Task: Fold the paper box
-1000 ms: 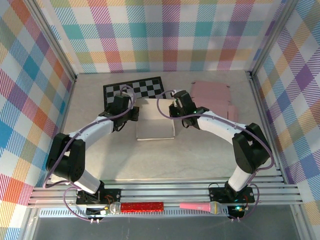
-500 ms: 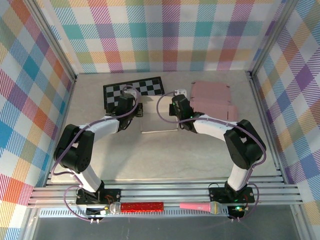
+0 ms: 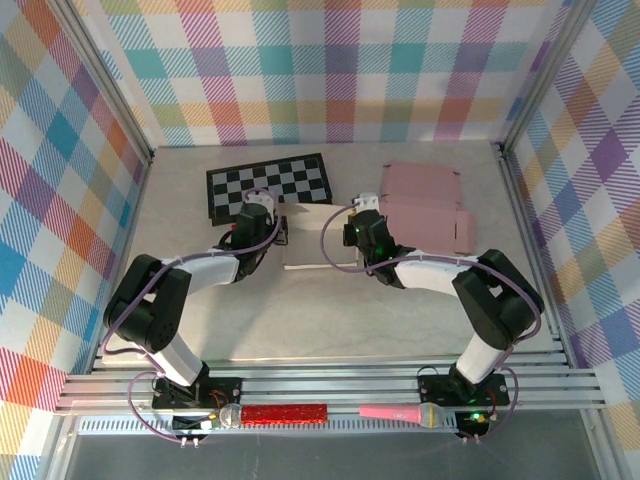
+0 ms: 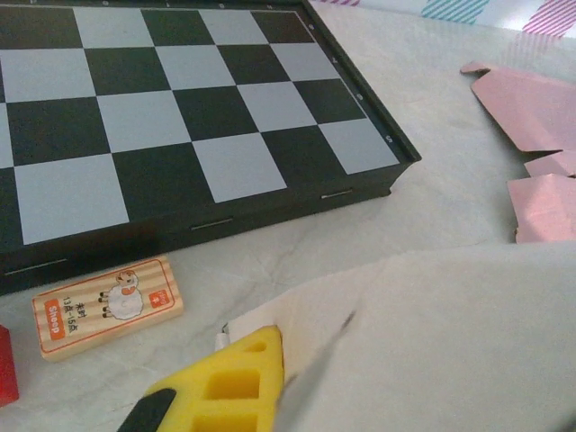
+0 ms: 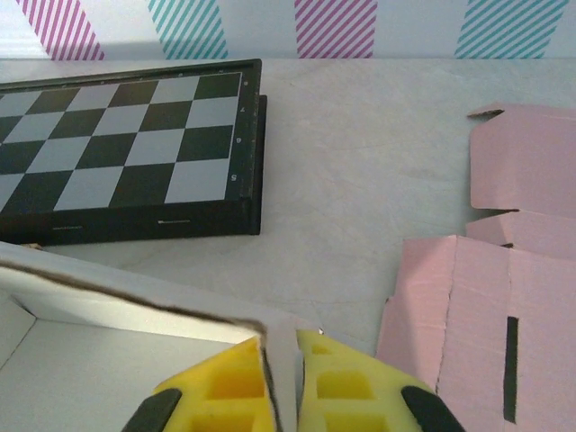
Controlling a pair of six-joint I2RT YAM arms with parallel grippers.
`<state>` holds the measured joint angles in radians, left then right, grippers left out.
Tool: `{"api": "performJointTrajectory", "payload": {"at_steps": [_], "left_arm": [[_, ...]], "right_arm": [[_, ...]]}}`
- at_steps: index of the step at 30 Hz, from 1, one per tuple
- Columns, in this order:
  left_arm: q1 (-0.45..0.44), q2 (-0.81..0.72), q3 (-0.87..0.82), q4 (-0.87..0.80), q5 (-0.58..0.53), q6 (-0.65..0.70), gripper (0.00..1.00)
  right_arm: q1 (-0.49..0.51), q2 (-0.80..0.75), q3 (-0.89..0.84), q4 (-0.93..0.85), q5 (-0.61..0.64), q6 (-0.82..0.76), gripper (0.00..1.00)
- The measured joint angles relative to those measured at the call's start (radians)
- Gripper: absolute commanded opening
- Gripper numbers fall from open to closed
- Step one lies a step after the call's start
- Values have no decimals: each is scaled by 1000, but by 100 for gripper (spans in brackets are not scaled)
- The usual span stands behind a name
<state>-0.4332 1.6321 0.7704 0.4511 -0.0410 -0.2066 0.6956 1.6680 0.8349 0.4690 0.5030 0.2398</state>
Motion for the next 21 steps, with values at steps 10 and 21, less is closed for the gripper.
{"api": "performJointTrajectory", "payload": {"at_steps": [10, 21], "left_arm": [[-63, -35, -66, 44, -86, -10, 0], [-143, -34, -197, 233, -208, -11, 0]], "right_arm": [[21, -32, -85, 76, 47, -93, 0], [32, -33, -208, 288, 47, -153, 0]]}}
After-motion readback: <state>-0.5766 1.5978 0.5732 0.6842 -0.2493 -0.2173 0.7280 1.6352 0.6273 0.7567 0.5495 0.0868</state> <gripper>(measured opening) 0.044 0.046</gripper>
